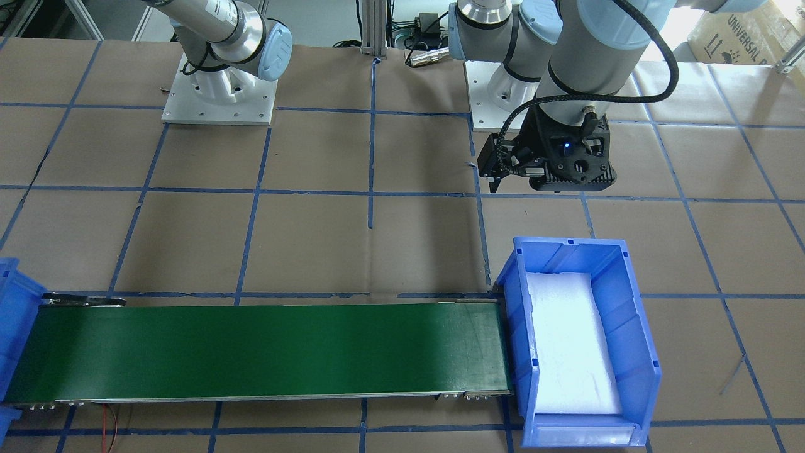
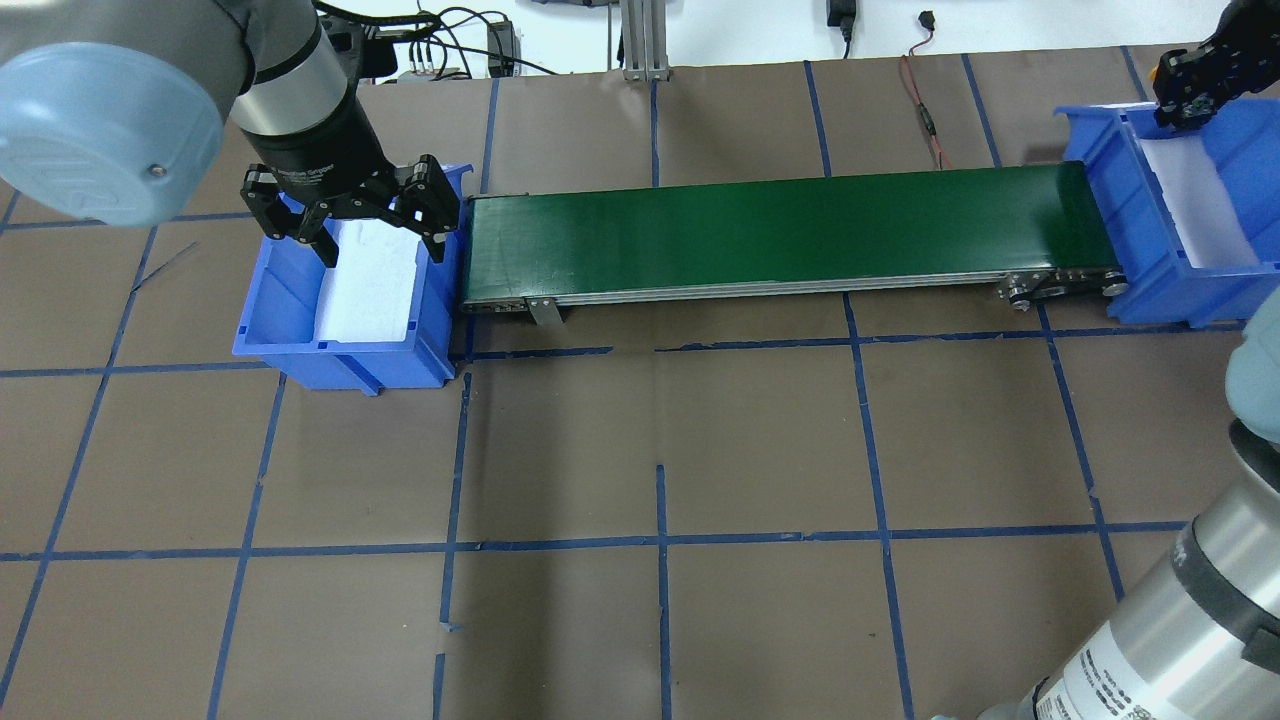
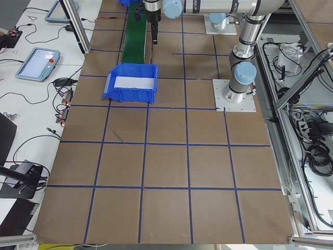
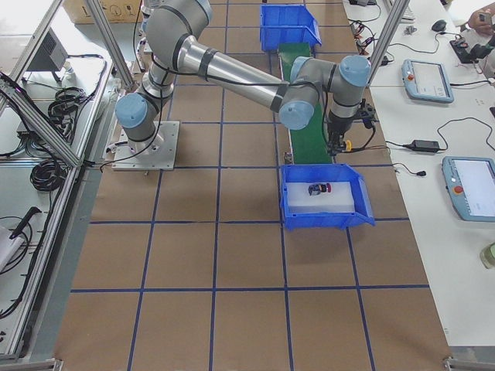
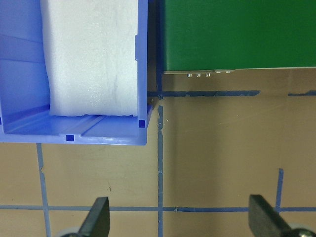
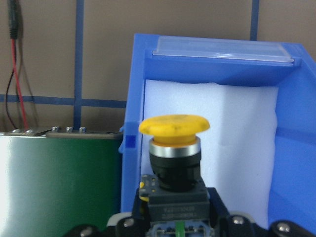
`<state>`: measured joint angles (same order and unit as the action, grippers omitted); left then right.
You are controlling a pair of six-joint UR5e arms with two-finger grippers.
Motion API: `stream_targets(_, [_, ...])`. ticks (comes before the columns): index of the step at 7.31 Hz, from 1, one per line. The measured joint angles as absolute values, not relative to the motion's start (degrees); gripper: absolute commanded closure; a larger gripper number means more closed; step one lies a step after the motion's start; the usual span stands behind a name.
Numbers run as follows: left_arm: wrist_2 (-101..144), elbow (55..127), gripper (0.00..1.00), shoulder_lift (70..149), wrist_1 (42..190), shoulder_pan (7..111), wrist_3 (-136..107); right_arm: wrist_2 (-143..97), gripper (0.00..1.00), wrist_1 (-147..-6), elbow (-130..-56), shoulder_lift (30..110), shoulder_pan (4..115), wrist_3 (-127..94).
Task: Transport two buttons from left to right
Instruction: 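Carry the yellow button into the far blue bin, then release the yellow button onto the foam in the bin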
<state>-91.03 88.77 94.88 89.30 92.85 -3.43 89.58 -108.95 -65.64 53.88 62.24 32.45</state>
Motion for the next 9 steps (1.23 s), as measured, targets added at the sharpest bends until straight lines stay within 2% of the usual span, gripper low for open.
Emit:
stream_targets(3, [-91.0,88.7,0.00,94.9,89.3,92.8,-3.4,87.6,0.85,-110.2,-60.1,46.6,59.5,36.6])
stream_targets(6, [-91.0,88.7,0.00,94.9,89.3,92.8,-3.4,86.9,0.85,-109.6,-59.6,43.5,58.8,37.2])
stream_targets(7, [-91.0,88.7,0.00,94.9,89.3,92.8,-3.4,86.7,0.81,-108.7,-59.6,43.2,58.8,37.2])
stream_targets(9, [-91.0,88.7,0.00,94.9,89.3,92.8,-3.4,86.5,0.57,-108.1,-59.5,42.7,58.7,37.3])
